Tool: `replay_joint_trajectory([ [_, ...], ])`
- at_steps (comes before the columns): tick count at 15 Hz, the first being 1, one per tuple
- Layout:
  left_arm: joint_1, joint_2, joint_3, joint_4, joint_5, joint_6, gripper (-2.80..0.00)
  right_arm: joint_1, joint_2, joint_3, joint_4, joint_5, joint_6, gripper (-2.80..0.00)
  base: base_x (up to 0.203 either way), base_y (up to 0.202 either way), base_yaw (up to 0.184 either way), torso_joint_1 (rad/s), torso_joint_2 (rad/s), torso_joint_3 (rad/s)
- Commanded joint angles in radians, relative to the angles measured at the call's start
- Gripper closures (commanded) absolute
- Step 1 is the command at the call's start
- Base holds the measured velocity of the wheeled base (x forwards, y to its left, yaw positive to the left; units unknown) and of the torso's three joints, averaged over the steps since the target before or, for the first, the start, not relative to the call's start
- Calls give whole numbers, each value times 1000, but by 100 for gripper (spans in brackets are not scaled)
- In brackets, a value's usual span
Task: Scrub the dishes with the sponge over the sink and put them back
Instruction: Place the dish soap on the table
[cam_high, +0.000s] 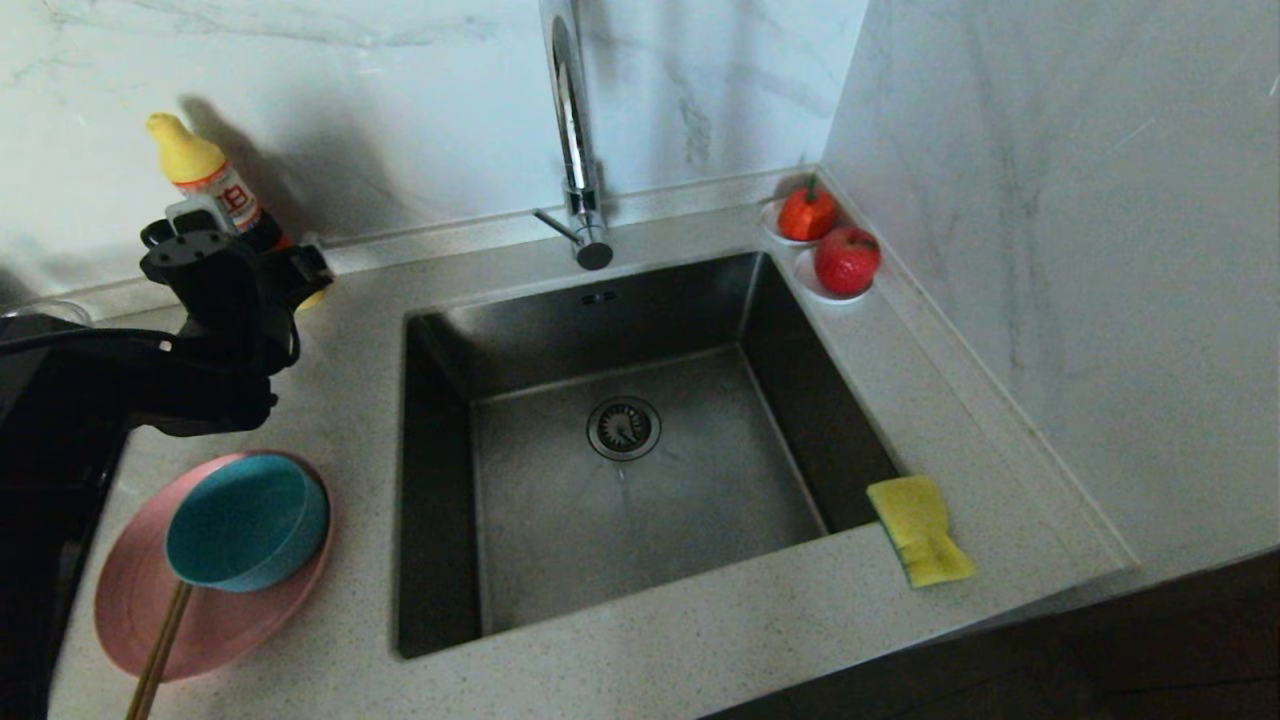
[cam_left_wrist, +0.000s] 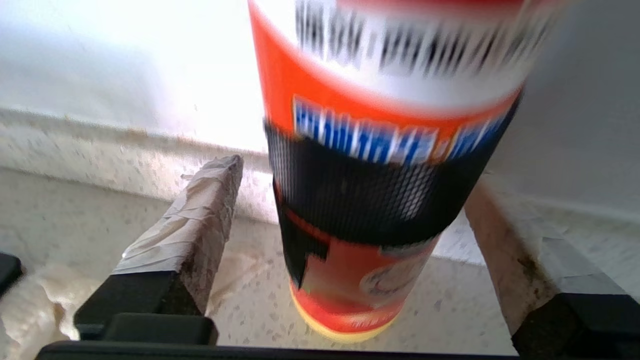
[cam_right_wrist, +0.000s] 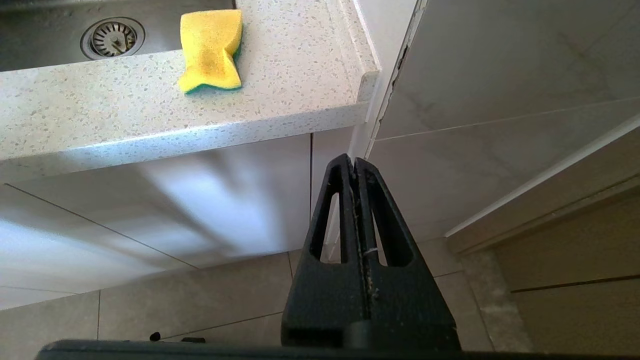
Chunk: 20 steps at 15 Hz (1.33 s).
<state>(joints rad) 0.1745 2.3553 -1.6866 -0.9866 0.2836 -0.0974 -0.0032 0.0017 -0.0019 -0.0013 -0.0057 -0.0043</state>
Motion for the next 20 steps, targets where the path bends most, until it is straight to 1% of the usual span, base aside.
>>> replay_joint_trajectory([
  [1, 0, -33, 4, 0, 1, -1, -280, 0, 1, 0, 0, 0, 0, 0, 0, 0, 0, 0, 0, 0],
  [8, -1, -152, 10, 6, -13, -2, -280, 0, 1, 1, 0, 0, 0, 0, 0, 0, 0, 0, 0, 0],
  [12, -1, -203, 11, -4, -24, 10, -280, 0, 0, 0, 0, 0, 0, 0, 0, 0, 0, 0, 0, 0],
  [20, 0, -336, 39, -3, -27, -4, -280, 0, 0, 0, 0, 0, 0, 0, 0, 0, 0, 0, 0, 0],
])
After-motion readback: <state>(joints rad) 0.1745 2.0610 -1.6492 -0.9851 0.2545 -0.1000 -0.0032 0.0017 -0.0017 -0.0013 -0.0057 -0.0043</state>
